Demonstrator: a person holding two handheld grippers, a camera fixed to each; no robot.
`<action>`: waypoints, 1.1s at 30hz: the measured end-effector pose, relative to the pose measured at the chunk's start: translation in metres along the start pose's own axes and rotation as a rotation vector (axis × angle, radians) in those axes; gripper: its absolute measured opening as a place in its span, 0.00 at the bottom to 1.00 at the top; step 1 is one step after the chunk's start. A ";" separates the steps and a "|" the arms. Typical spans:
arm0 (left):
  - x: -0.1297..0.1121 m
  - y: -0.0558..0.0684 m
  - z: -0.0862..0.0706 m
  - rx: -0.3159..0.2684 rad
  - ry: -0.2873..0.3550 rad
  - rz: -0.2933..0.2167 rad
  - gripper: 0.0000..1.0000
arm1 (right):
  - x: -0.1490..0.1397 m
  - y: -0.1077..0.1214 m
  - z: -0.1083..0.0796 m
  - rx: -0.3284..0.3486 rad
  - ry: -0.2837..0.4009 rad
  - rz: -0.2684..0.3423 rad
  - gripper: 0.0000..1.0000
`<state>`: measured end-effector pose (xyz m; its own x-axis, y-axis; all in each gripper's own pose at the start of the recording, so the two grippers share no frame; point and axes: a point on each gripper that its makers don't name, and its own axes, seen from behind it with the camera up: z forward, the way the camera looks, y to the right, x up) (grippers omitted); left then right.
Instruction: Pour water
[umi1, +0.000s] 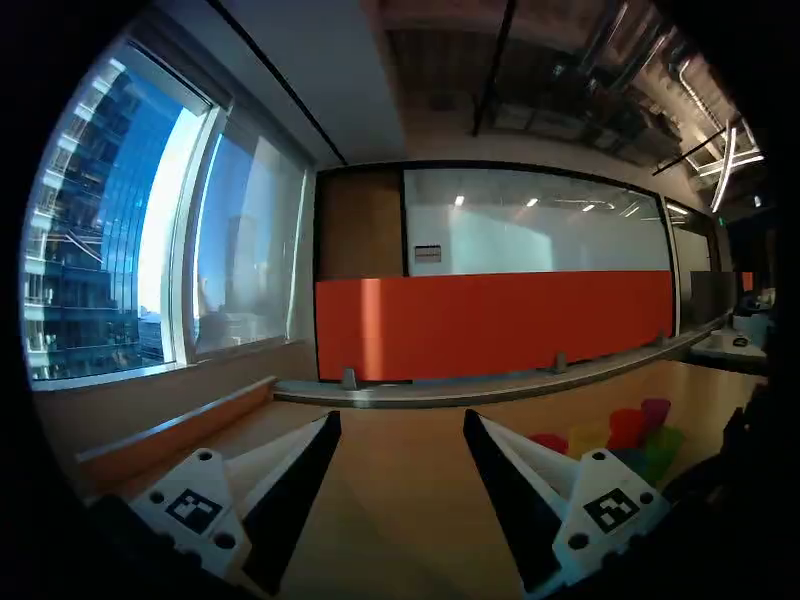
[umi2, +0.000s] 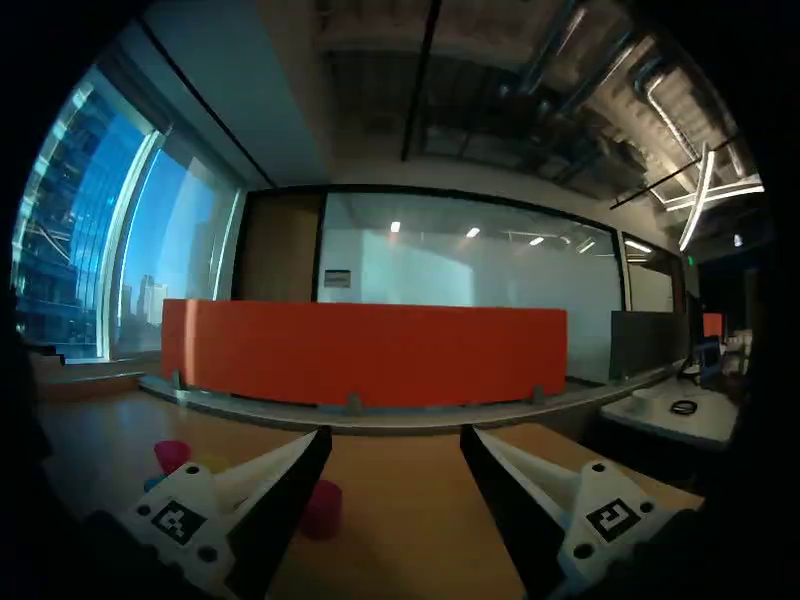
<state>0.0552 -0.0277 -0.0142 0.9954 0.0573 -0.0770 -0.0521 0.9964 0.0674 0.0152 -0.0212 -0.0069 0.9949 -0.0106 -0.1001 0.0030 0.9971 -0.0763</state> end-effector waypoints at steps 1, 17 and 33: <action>0.001 -0.001 0.000 0.006 0.007 0.003 0.91 | 0.000 -0.001 0.001 0.002 -0.002 0.007 0.99; -0.029 0.009 0.005 0.009 0.016 -0.013 0.91 | -0.002 0.000 -0.006 -0.020 0.001 0.016 0.99; -0.072 0.029 0.009 -0.025 -0.023 -0.022 0.91 | -0.011 0.008 -0.007 -0.044 -0.029 0.025 0.99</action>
<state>-0.0170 -0.0035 0.0019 0.9979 0.0339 -0.0557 -0.0317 0.9987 0.0407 0.0033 -0.0138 -0.0135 0.9972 0.0167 -0.0735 -0.0253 0.9927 -0.1181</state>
